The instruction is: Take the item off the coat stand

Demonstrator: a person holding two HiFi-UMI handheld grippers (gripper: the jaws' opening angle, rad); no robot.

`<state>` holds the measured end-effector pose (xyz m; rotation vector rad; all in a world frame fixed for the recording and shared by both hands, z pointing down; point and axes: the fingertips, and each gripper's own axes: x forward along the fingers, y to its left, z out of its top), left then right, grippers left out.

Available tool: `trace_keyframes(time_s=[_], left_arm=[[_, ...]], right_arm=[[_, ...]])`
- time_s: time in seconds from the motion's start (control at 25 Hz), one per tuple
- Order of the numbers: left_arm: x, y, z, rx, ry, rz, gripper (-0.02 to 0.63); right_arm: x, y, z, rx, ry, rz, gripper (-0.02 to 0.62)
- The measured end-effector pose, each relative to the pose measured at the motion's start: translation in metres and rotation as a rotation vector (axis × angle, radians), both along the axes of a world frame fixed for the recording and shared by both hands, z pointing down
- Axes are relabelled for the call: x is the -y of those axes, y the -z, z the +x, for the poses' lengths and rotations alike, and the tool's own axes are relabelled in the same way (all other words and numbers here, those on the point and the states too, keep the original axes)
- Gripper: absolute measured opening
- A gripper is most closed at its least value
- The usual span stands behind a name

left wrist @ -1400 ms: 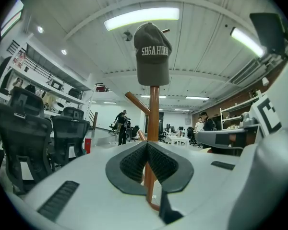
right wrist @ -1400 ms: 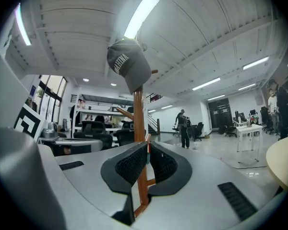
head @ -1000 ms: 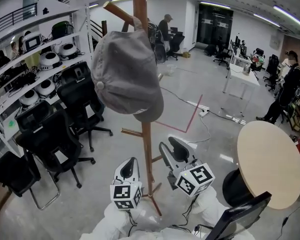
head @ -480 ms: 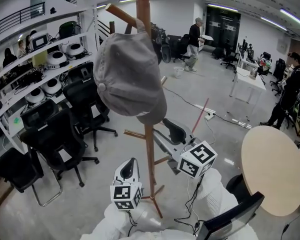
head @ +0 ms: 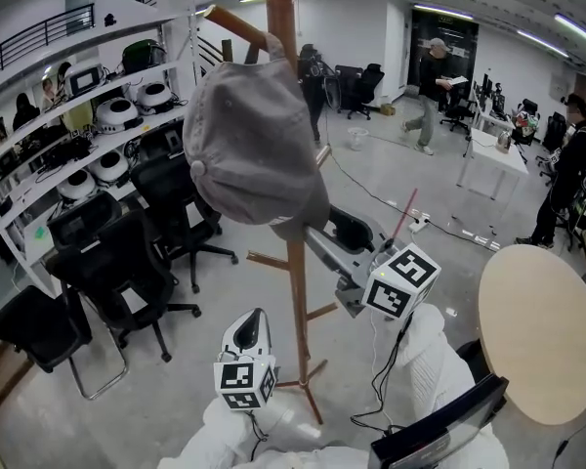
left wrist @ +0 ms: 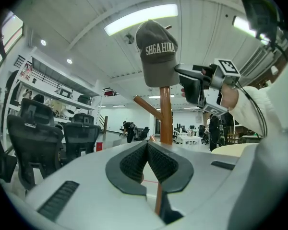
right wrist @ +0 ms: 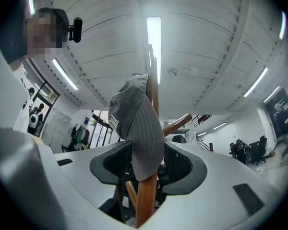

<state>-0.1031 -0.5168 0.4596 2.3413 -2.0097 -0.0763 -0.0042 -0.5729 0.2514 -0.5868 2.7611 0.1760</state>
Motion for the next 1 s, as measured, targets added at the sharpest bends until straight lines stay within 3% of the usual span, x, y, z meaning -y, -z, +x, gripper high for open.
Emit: trace_keyframes(time_s=[0.28, 0.48, 0.56, 0.76, 1.0], left_arm=[[-0.003, 0.004, 0.0, 0.014, -0.009, 0.007, -0.002], [-0.009, 0.007, 0.0, 0.033, 0.001, 0.008, -0.002], [-0.009, 0.006, -0.002, 0.034, 0.013, 0.002, -0.002], [-0.011, 0.003, -0.008, 0.031, 0.037, -0.004, -0.002], [-0.018, 0.003, -0.013, 0.029, 0.054, 0.002, -0.002]], right_arm=[[0.006, -0.001, -0.017, -0.054, 0.104, 0.004, 0.209], [-0.012, 0.013, -0.016, -0.067, 0.281, 0.007, 0.207], [-0.022, 0.016, -0.018, -0.094, 0.323, 0.014, 0.152], [-0.039, 0.015, -0.03, -0.137, 0.363, 0.05, 0.047], [-0.06, 0.019, -0.042, -0.101, 0.309, 0.13, 0.025]])
